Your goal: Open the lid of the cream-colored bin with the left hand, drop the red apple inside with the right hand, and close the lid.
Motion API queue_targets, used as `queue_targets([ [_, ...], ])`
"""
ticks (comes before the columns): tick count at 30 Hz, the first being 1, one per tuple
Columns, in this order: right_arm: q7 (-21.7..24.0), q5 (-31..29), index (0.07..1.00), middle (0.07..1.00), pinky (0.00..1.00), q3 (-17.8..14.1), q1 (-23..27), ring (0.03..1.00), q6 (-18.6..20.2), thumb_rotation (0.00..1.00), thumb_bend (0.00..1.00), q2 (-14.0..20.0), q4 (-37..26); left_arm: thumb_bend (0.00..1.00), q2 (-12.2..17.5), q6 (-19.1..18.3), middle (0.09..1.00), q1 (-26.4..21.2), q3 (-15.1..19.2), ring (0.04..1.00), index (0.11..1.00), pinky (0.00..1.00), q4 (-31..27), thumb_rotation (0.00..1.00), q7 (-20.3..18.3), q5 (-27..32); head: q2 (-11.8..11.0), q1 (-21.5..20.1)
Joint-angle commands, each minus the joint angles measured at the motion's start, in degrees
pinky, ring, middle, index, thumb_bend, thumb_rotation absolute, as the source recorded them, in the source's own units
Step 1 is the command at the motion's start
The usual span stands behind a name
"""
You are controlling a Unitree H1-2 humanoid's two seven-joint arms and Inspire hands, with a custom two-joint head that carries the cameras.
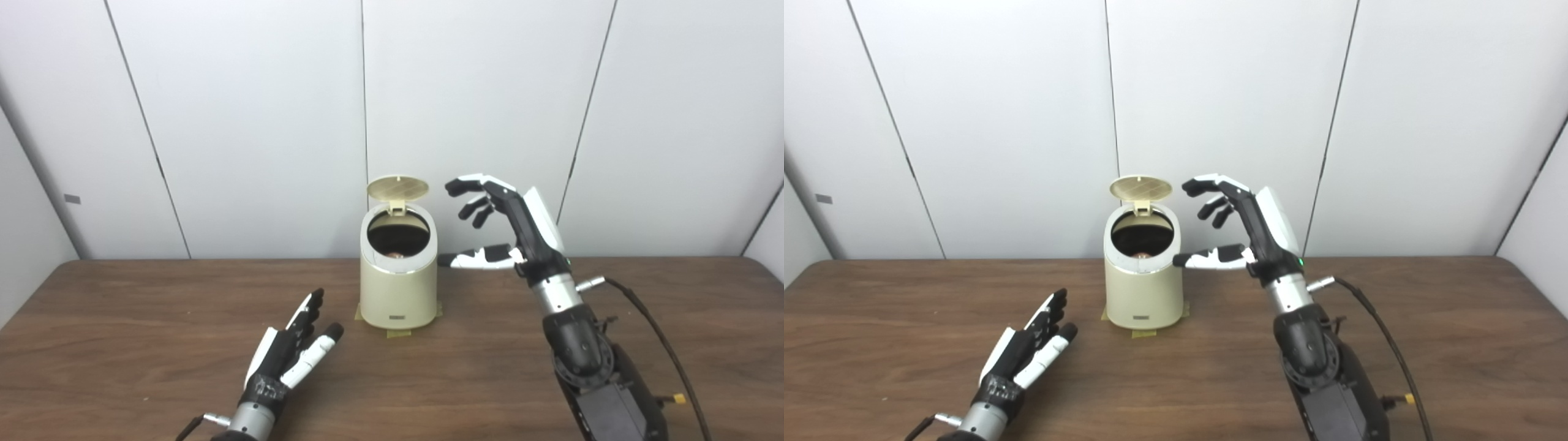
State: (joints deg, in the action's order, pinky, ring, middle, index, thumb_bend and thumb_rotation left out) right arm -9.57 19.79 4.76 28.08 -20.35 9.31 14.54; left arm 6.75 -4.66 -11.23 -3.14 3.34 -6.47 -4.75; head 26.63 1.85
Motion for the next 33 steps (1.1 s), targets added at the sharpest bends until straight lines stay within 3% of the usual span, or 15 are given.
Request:
queue_targets([
  [1,0.98,-4.81,0.744,0.752,0.50,-1.62,-2.64,0.639,-3.43,0.21,0.79,1.12,-0.82,0.86,0.17,1.39,1.000,-1.93,0.21,1.000,1.000,0.99,-2.42,0.74,0.20,0.27,0.05,0.06],
  [6,4.16,-11.99,0.776,0.786,0.54,-3.18,-9.91,0.658,-5.61,0.15,0.76,0.87,-2.03,0.86,0.23,1.58,1.000,-1.81,0.49,1.000,1.000,0.97,-2.44,0.73,-0.23,1.01,-0.01,-0.04],
  [11,6.99,-15.82,0.813,0.805,0.55,-4.25,-13.34,0.657,-1.65,0.13,0.75,0.76,-5.42,0.86,-0.02,2.94,0.982,-1.32,1.02,0.987,0.984,0.93,-2.43,0.72,-0.55,2.21,0.15,-0.43],
  [15,8.05,-18.09,0.826,0.816,0.56,-5.23,-14.29,0.676,-1.75,0.13,0.75,0.71,-6.62,0.88,-0.16,3.73,0.999,-0.79,1.45,1.000,0.994,0.96,-2.76,0.72,-0.74,3.29,0.25,-0.23],
  [22,7.79,-16.93,0.830,0.818,0.60,-6.07,-15.10,0.715,-0.97,0.22,0.78,0.07,-7.37,0.86,-0.01,4.95,1.000,-0.02,2.04,1.000,1.000,0.97,-3.44,0.71,-1.69,5.62,0.15,0.55],
  [26,7.43,-15.90,0.834,0.821,0.62,-6.38,-16.14,0.726,-0.23,0.28,0.81,-0.51,-8.38,0.87,0.63,8.50,1.000,0.09,2.03,1.000,1.000,0.94,-4.02,0.70,-0.05,2.68,0.38,1.08],
  [29,7.79,-16.04,0.831,0.817,0.62,-6.54,-16.44,0.720,-0.06,0.29,0.83,-0.56,-8.60,0.88,1.38,10.95,1.000,-1.23,2.41,1.000,1.000,0.95,-4.19,0.69,0.66,1.31,0.31,1.31],
  [33,8.09,-16.51,0.832,0.814,0.63,-6.76,-16.66,0.724,0.63,0.30,0.85,-0.55,-8.56,0.90,2.40,10.43,1.000,-4.18,2.89,0.998,1.000,0.94,-5.40,0.69,0.64,0.85,0.26,1.20],
])
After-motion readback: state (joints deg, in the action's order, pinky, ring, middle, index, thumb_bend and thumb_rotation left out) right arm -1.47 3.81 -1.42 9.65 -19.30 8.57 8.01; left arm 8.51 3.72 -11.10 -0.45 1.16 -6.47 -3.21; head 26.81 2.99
